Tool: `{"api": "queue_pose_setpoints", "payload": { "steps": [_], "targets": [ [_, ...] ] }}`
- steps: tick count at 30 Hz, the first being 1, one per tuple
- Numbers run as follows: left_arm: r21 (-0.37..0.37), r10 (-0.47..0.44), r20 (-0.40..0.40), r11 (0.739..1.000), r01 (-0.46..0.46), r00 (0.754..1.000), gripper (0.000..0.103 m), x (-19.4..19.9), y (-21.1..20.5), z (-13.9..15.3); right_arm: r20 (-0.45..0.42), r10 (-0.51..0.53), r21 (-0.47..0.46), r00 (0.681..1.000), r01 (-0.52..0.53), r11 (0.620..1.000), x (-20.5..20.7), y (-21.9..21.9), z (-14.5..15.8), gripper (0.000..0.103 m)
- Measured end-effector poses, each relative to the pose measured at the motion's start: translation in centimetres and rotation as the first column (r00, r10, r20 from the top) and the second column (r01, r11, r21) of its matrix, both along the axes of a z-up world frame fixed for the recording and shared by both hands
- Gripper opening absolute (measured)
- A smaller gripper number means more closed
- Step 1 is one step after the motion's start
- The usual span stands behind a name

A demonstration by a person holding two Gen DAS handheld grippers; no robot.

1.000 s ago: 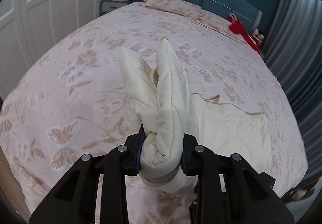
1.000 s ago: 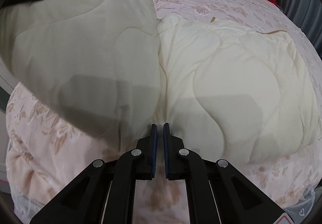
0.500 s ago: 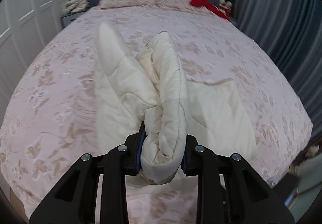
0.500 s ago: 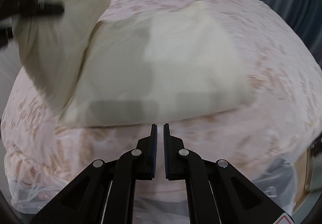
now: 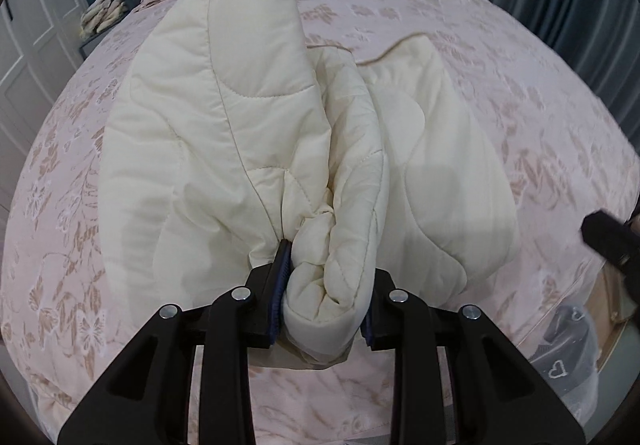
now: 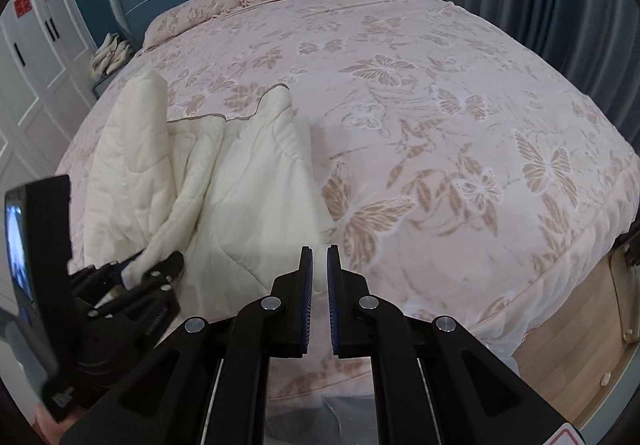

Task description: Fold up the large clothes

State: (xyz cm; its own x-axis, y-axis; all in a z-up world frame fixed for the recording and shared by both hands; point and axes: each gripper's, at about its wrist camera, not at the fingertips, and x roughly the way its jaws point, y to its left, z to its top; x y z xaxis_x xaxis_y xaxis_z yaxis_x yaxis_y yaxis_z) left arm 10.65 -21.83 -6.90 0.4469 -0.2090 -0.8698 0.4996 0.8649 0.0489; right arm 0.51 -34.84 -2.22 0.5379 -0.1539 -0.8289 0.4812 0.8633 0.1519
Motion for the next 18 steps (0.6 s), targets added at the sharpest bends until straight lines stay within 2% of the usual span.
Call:
{"api": "queue_pose_setpoints", "payload": {
  "steps": [5,8,10,12,15,16,18],
  "targets": [
    [0.016,-0.008,0.012,1.000,0.008,1.000,0.031,-0.9,-0.2,0.2,0.003,0.001,0.020,1.000,-0.001,1.000,-0.2,-0.5,-0.3,0.006],
    [-0.021,-0.008,-0.003,1.000,0.008,1.000,0.039,-1.6,0.8,1.7,0.003,0.008,0.013,1.000,-0.008,1.000,-0.6,-0.3,-0.1,0.006],
    [-0.053,-0.002,0.012,0.999,0.003,1.000,0.046,-2.4,2.0,3.2,0.001,0.014,0.000,1.000,-0.014,1.000,-0.8,-0.2,0.0,0.011],
    [-0.113,0.010,0.026,0.994,-0.007,1.000,0.055,-3.4,4.2,5.3,-0.002,0.020,-0.005,1.000,-0.020,1.000,-1.1,0.0,0.0,0.014],
    [-0.254,0.012,-0.014,0.967,-0.015,1.000,0.068,-4.7,7.6,8.3,-0.002,0.033,0.004,0.999,-0.033,0.999,-1.2,0.4,-0.1,0.020],
    [-0.291,0.023,-0.012,0.956,-0.025,1.000,0.071,-5.1,8.7,9.4,0.000,0.037,0.008,0.999,-0.037,0.999,-1.1,0.4,-0.2,0.021],
    [-0.318,0.039,0.011,0.948,-0.033,0.999,0.071,-5.6,9.9,10.4,0.015,0.043,0.026,0.999,-0.043,0.999,-0.9,0.9,0.1,0.024]
  ]
}}
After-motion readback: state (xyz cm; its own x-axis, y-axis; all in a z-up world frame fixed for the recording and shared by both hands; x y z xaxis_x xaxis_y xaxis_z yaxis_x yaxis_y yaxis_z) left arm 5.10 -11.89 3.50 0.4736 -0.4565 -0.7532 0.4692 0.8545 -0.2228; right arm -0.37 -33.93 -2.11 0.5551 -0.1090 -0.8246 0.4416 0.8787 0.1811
